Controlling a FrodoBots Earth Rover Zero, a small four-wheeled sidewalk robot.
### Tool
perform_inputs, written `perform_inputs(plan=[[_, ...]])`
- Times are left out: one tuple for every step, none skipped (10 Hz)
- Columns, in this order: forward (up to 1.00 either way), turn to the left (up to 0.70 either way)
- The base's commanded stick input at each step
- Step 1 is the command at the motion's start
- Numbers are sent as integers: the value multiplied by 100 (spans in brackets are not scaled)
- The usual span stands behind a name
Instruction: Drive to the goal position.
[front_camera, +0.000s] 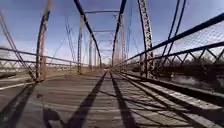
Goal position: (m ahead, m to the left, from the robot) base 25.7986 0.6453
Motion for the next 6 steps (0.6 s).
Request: perform_inputs(plan=[[100,0],[100,0],[100,0],[100,0],[100,0],[100,0]])
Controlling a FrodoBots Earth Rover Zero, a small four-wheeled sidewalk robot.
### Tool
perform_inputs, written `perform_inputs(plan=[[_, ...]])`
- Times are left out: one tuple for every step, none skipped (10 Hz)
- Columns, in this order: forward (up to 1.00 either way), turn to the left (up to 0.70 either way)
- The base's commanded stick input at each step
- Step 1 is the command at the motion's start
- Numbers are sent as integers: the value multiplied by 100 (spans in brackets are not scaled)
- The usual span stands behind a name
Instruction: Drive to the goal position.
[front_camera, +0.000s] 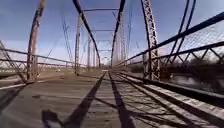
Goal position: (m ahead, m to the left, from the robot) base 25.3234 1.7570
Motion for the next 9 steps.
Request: perform_inputs(plan=[[100,5],[100,23],[100,40],[100,22],[100,0],[100,0],[100,0],[100,0],[100,0]])
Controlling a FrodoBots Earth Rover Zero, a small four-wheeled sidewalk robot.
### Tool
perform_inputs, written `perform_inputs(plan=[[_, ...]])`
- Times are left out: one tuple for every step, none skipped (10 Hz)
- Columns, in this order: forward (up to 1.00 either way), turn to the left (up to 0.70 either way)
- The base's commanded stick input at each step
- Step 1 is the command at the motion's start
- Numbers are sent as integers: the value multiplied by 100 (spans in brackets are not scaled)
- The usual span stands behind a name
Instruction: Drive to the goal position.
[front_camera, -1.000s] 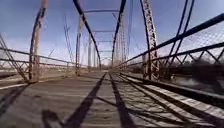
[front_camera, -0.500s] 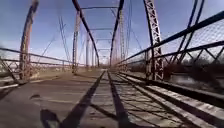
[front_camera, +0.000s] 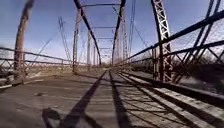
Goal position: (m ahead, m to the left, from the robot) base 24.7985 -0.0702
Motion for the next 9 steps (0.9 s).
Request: perform_inputs(plan=[[100,0],[100,0],[100,0],[100,0],[100,0],[100,0],[100,19],[100,40],[100,40]])
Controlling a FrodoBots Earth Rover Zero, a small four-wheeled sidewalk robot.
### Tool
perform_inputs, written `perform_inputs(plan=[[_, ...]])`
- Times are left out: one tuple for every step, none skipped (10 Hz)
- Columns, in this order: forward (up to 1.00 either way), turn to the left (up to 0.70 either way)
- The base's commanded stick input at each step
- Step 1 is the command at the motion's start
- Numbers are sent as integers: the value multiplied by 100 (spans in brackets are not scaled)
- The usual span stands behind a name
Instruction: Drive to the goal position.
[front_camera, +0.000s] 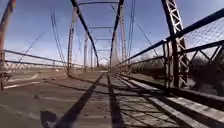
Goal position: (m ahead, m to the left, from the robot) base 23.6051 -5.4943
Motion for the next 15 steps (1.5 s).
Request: perform_inputs(plan=[[100,40],[100,16],[100,0],[100,0],[100,0],[100,0],[100,0],[100,0],[100,0],[100,0],[100,0],[100,0],[100,0],[100,0],[100,0]])
